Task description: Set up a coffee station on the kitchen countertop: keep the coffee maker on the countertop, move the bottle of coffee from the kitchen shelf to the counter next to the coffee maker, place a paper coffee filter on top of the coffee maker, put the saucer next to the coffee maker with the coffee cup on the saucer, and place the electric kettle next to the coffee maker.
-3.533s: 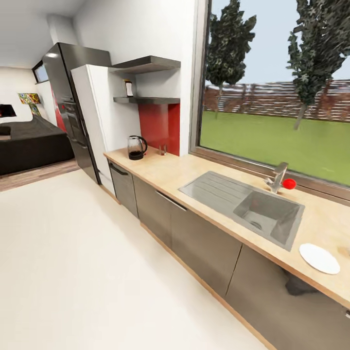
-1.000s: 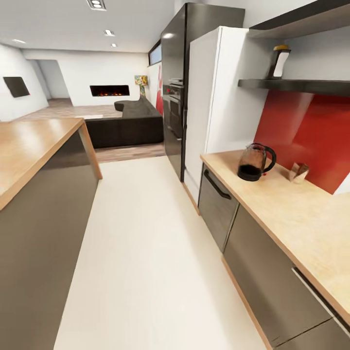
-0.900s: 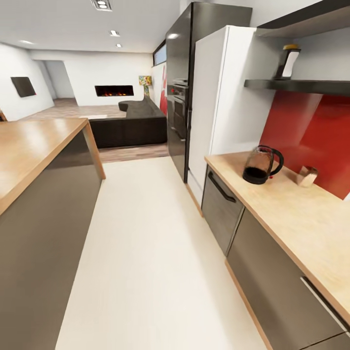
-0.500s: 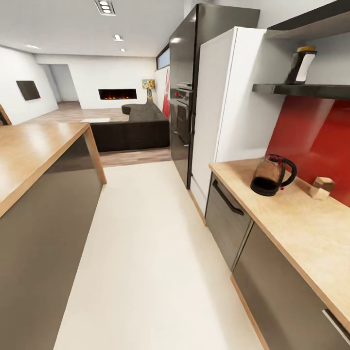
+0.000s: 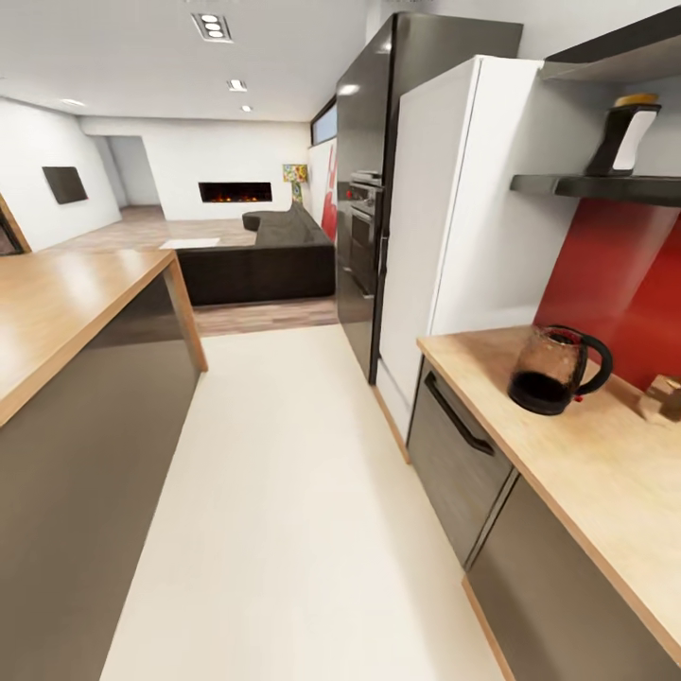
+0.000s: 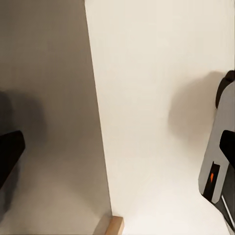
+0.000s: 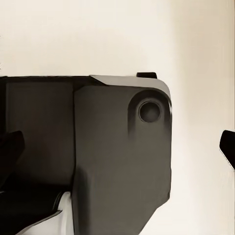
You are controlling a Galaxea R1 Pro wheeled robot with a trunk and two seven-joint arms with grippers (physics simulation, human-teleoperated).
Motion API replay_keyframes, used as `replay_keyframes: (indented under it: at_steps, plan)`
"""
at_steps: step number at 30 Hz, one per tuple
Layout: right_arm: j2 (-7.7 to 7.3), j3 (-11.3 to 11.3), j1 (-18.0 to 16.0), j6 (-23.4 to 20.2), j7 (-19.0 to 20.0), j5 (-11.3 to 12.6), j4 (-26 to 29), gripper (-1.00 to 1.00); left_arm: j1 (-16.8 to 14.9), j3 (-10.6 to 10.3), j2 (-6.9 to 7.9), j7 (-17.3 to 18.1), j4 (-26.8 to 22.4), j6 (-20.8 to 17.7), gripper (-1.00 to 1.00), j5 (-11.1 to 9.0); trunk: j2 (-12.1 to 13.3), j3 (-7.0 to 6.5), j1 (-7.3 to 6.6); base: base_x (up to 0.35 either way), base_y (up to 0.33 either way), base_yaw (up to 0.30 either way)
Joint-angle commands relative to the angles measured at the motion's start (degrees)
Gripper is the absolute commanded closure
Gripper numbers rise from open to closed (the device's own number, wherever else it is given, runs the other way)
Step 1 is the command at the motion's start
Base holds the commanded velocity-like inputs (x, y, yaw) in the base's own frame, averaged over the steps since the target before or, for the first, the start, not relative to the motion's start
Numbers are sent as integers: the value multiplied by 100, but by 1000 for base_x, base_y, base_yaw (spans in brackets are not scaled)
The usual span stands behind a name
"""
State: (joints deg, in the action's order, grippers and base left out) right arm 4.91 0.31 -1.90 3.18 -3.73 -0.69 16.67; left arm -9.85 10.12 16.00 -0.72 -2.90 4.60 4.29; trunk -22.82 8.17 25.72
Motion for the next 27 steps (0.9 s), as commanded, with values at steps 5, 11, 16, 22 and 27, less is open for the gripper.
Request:
replay_keyframes:
  at_steps: [5, 11, 16, 22, 27]
  plan:
    - [9, 4, -4, 17, -23, -1, -122, -100, -7, 46, 0, -7, 8, 21, -100, 45, -10, -34, 7, 335, 0, 96]
    - [10, 4, -4, 19, -23, -1, -129, -100, -8, 49, -1, -7, 8, 22, -100, 38, -10, -87, 7, 335, 0, 101]
    - [10, 1, -4, 17, -23, -1, -126, -100, -6, 48, -6, -7, 8, 16, -100, 37, -10, -132, 7, 335, 16, 101]
    - [10, -2, -4, 17, -23, -1, -128, -100, -8, 44, -4, -7, 8, 22, -100, 39, -10, -185, 7, 335, 76, 101]
    - [5, -6, -4, 17, -23, -1, -123, -100, -5, 43, -3, -7, 8, 23, -100, 37, -10, -220, 7, 335, 88, 82]
